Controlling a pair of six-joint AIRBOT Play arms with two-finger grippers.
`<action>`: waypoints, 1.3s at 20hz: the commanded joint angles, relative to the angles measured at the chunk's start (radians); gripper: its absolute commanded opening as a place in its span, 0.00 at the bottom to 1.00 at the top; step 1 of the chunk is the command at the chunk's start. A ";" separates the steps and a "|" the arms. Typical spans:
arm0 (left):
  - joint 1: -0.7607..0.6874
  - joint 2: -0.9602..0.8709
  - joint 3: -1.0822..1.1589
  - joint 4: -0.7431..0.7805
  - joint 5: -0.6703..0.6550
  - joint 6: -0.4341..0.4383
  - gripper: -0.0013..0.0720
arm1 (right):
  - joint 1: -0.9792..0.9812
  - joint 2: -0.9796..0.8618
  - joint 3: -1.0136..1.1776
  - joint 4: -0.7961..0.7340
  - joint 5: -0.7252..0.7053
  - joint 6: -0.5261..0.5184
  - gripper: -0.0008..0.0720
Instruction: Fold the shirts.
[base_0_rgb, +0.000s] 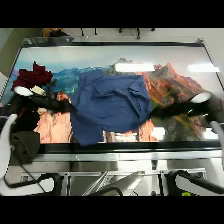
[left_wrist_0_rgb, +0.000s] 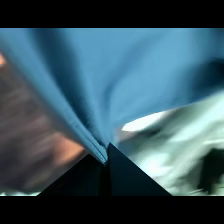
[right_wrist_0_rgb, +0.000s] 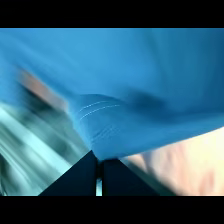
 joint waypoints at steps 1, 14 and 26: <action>0.082 0.307 0.113 -0.598 -0.150 0.095 0.04 | -0.167 0.190 0.367 0.326 0.013 -0.084 0.03; 0.282 0.476 0.883 -0.228 0.038 -0.118 0.04 | -0.462 0.167 1.056 0.510 -0.078 -0.201 0.03; -0.196 -0.290 0.676 0.312 0.337 -0.098 0.04 | 0.074 -0.387 0.402 0.069 -0.587 -0.257 0.03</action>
